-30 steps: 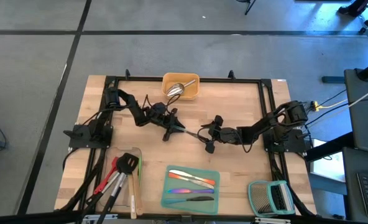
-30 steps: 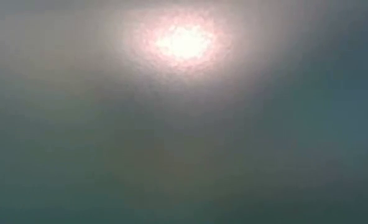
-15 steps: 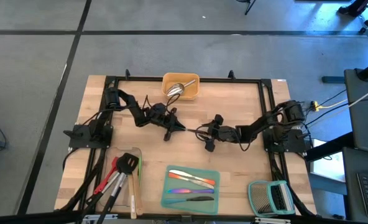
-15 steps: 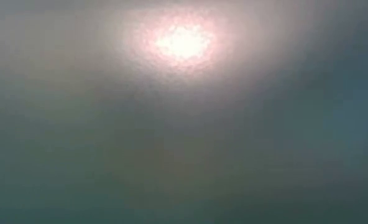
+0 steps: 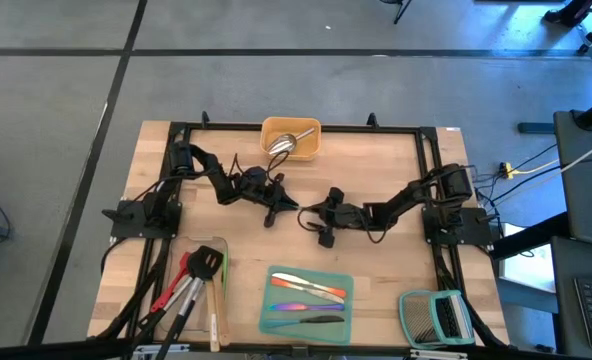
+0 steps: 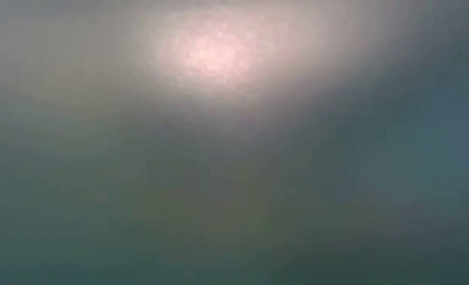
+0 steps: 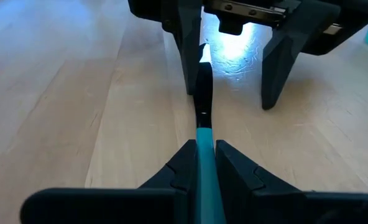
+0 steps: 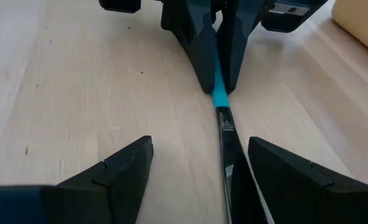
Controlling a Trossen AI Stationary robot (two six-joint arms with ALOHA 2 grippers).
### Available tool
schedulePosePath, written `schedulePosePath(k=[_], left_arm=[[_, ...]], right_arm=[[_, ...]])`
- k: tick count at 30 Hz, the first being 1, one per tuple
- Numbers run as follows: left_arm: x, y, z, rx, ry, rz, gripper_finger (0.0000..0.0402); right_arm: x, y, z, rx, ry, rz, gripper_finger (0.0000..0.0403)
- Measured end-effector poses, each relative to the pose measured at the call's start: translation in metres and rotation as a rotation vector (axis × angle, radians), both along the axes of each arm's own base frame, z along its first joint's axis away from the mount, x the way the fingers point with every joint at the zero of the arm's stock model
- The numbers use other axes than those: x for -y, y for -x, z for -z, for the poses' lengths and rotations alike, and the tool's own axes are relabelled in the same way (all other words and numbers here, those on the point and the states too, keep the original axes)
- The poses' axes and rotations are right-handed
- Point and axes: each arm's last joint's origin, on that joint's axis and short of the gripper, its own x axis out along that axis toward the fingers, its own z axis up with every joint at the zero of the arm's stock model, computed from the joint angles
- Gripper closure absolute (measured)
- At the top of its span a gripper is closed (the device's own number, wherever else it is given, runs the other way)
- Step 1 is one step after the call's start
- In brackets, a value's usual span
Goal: Pick & Place Kitchen Items
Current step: Put the blue table knife into the green bin
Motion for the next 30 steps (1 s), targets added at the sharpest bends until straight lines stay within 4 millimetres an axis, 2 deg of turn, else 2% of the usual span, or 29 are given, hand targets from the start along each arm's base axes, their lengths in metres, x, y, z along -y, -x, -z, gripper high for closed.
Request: schedulePosePath(k=[16,30], left_arm=[[0.006,-0.003,-0.002,0.025,-0.002,0.029,0.0363],[0.006,-0.004,-0.005,0.061,0.008,0.029,0.0363]], right_arm=[[0.008,0.002,0.004,-0.025,-0.061,0.077,0.0131],[0.011,0.002,0.004,-0.026,-0.090,0.077,0.0131]])
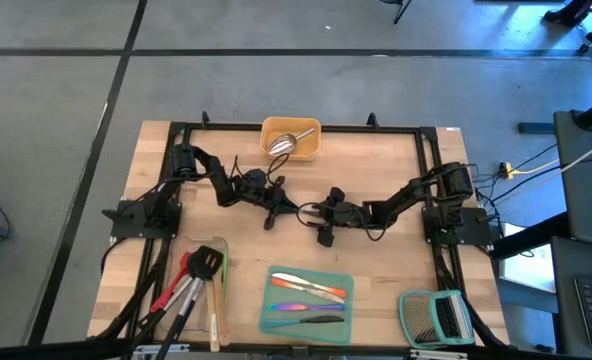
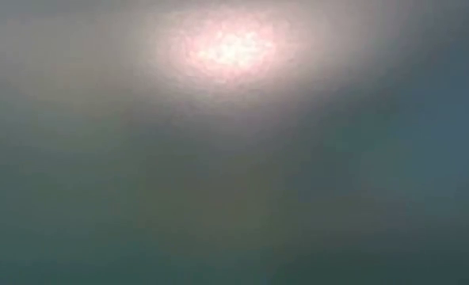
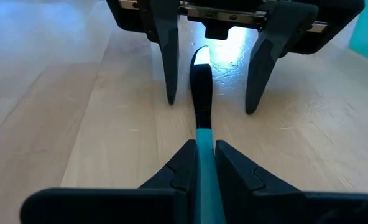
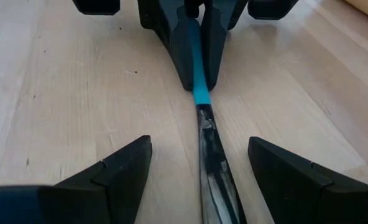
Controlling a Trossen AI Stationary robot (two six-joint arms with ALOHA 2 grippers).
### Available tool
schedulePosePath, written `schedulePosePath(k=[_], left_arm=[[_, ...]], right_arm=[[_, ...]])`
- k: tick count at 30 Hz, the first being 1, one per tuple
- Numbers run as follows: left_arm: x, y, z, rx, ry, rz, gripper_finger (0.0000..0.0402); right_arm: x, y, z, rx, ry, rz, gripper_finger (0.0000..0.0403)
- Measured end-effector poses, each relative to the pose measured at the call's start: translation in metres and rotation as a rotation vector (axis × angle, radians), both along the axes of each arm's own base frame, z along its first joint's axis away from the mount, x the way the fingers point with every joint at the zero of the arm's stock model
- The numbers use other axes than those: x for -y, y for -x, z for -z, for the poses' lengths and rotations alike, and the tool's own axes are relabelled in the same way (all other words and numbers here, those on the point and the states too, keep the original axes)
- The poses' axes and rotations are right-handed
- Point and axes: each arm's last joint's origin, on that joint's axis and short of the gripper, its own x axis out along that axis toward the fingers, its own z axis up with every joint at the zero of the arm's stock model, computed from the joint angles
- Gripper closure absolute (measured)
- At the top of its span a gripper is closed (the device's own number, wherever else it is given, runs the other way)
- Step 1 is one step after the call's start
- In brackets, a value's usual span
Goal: Pick & Place Kitchen Items
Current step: Put the blue table knife into the green bin
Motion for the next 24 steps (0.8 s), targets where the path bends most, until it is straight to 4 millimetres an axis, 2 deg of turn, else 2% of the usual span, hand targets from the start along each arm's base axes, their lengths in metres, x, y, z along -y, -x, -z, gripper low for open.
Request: schedulePosePath(k=[10,17,21,24], left_arm=[[0.000,-0.001,-0.011,0.032,-0.014,0.004,0.0363],[-0.001,-0.002,-0.014,0.042,-0.019,0.006,0.0363],[0.000,-0.002,-0.014,0.039,-0.016,0.007,0.0363],[0.000,-0.002,-0.015,0.044,-0.020,0.001,0.0363]], right_arm=[[0.000,0.000,0.000,0.001,0.000,0.005,0.0134],[0.000,0.000,0.000,0.003,-0.007,0.014,0.0167],[0.004,0.001,0.001,0.011,-0.045,0.070,0.0223],[0.005,0.001,0.001,0.002,-0.055,0.069,0.0312]])
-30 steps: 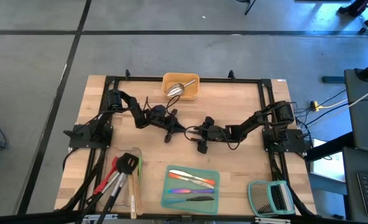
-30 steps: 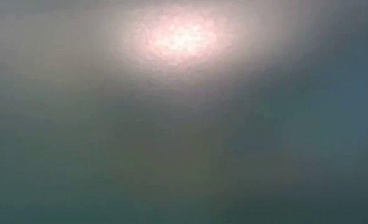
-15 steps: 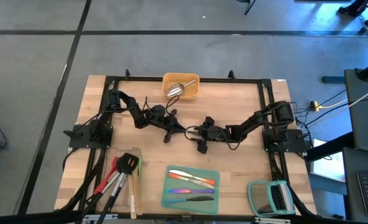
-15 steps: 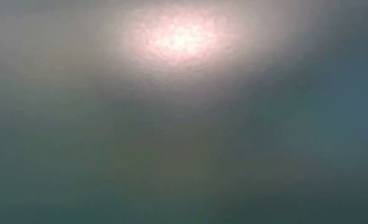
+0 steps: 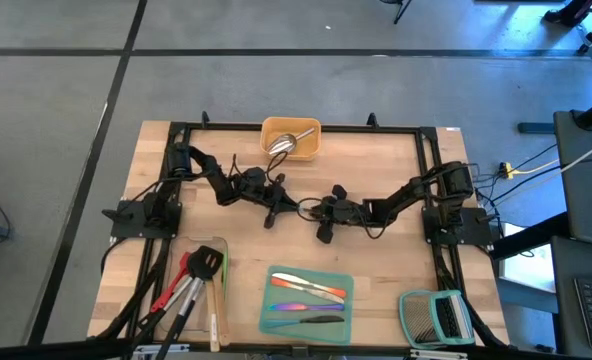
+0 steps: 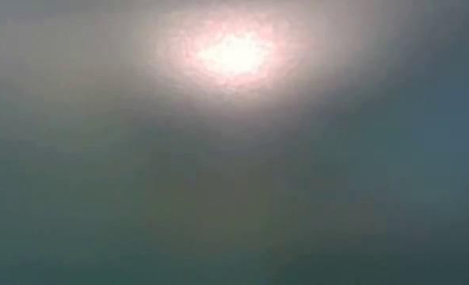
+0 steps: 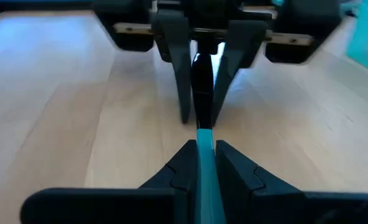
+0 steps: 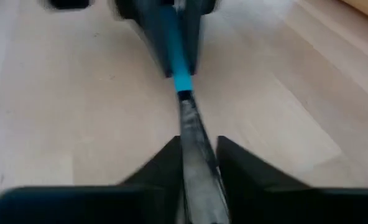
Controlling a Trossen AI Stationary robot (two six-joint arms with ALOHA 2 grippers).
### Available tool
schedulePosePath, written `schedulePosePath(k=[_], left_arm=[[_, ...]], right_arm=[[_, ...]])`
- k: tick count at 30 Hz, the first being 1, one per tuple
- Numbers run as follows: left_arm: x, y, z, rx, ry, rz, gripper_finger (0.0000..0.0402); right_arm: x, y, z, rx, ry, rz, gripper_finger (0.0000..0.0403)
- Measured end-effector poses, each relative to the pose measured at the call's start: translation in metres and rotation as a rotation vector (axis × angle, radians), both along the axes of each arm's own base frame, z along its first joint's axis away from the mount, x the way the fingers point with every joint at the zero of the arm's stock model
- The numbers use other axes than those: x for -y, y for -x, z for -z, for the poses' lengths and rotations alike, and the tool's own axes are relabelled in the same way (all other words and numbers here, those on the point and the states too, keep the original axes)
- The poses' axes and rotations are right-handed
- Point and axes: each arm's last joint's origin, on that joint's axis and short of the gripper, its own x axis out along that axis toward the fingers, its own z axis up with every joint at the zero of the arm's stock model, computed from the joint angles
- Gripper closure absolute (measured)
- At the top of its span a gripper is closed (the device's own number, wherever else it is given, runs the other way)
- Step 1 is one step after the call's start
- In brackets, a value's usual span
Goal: Pick & Place Kitchen Items
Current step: Put the blue table knife into the green bin
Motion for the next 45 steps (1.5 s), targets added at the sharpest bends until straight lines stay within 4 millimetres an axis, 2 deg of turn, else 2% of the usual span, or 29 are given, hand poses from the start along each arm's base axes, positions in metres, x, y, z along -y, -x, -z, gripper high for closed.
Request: schedulePosePath(k=[1,6,13,18,24,28,31,34,38,41,45], left_arm=[[0.000,0.000,0.000,0.006,-0.009,0.021,0.0363],[0.000,0.000,-0.001,0.008,-0.011,0.020,0.0358],[0.001,-0.002,-0.005,0.047,-0.080,0.031,0.0323],[0.014,-0.006,-0.010,0.067,-0.196,0.057,0.0292],[0.035,-0.010,-0.014,-0.022,-0.482,-0.079,0.0241],[0.042,-0.011,-0.015,-0.071,-0.534,-0.180,0.0215],[0.042,-0.010,-0.013,-0.087,-0.535,-0.182,0.0209],[0.042,-0.010,-0.012,-0.098,-0.528,-0.191,0.0217],[0.042,-0.009,-0.011,-0.106,-0.516,-0.195,0.0252],[0.042,-0.009,-0.010,-0.112,-0.506,-0.193,0.0295],[0.043,-0.009,-0.010,-0.114,-0.444,-0.160,0.0377]], right_arm=[[0.000,0.000,0.000,-0.005,-0.003,-0.031,0.0334],[0.000,-0.003,-0.002,0.010,-0.062,-0.044,0.0332],[0.001,-0.012,-0.006,0.041,-0.233,-0.062,0.0338],[0.006,-0.013,-0.006,0.050,-0.326,-0.074,0.0338],[0.012,-0.013,-0.010,0.055,-0.422,-0.097,0.0338],[0.014,-0.013,-0.019,0.070,-0.518,-0.106,0.0338],[0.017,-0.012,-0.025,0.086,-0.589,-0.097,0.0338],[0.022,-0.012,-0.029,0.095,-0.675,-0.094,0.0338],[0.025,-0.011,-0.031,0.093,-0.721,-0.073,0.0338],[0.026,-0.011,-0.031,0.097,-0.734,-0.062,0.0338],[0.027,-0.011,-0.031,0.094,-0.706,-0.067,0.0338]])
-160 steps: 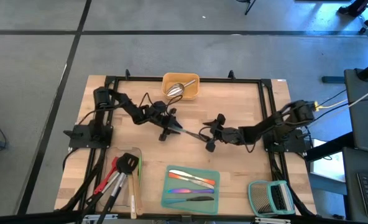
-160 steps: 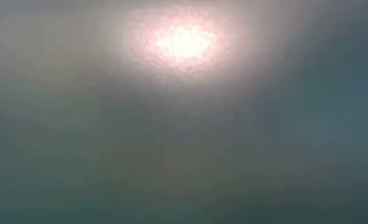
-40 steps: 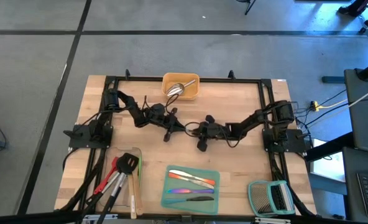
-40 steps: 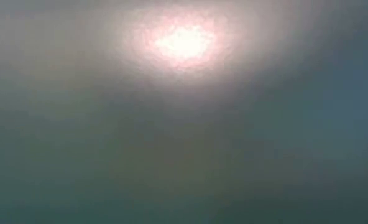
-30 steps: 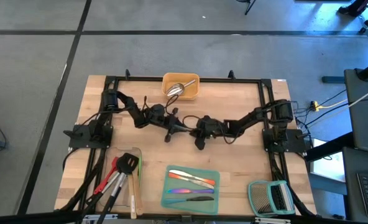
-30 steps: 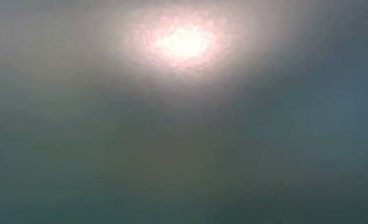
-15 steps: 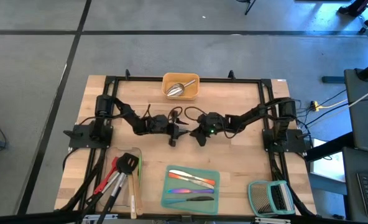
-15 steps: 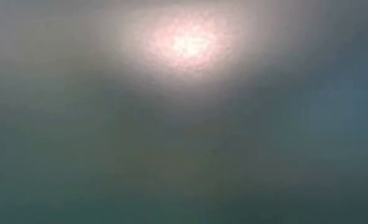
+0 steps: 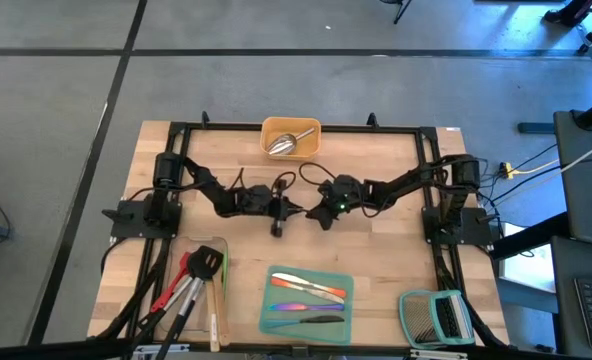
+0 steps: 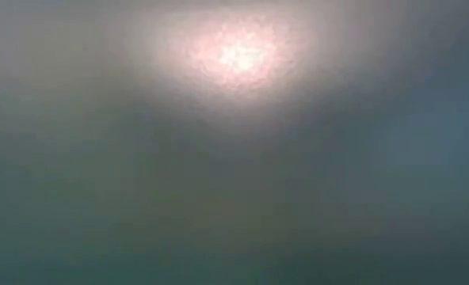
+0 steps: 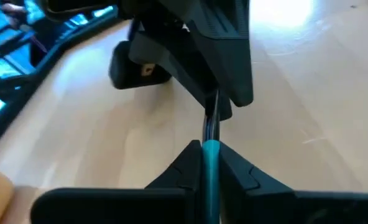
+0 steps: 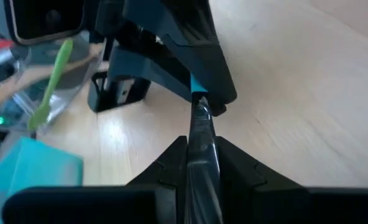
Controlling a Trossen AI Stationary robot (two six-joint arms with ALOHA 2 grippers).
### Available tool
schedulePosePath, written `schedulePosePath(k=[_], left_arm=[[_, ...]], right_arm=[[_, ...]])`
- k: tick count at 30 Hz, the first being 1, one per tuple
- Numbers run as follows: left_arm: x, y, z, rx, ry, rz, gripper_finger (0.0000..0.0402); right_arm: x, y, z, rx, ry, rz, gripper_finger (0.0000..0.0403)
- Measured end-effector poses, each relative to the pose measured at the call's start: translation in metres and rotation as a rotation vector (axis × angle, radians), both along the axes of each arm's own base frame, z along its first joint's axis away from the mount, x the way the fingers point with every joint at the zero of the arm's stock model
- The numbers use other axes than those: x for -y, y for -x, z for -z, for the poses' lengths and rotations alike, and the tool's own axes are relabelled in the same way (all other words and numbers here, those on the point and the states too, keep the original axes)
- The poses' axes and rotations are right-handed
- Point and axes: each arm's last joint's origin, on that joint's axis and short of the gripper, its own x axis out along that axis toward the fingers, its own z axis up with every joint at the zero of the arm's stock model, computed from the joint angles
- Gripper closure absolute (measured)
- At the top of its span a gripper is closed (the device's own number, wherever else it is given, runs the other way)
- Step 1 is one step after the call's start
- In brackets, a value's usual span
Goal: Pick & Place Kitchen Items
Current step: Put the blue table knife into the green bin
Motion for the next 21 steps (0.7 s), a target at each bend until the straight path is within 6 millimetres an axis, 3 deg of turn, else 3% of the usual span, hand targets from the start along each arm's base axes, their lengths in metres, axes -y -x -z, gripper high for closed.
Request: schedulePosePath(k=[4,8,14,21], left_arm=[[0.002,0.000,-0.011,-0.036,0.048,0.006,0.0383],[0.006,0.003,-0.029,-0.141,0.111,-0.023,0.0389],[0.008,0.008,-0.078,-0.172,0.178,-0.065,0.0389],[0.015,0.020,-0.135,-0.112,0.290,-0.117,0.0390]], right_arm=[[0.001,0.000,0.000,0.018,0.052,-0.038,0.0336],[-0.001,0.003,-0.004,0.035,0.122,-0.118,0.0262],[-0.001,0.003,-0.038,0.160,0.212,-0.210,0.0155],[-0.005,0.024,-0.078,0.149,0.246,-0.264,0.0119]])
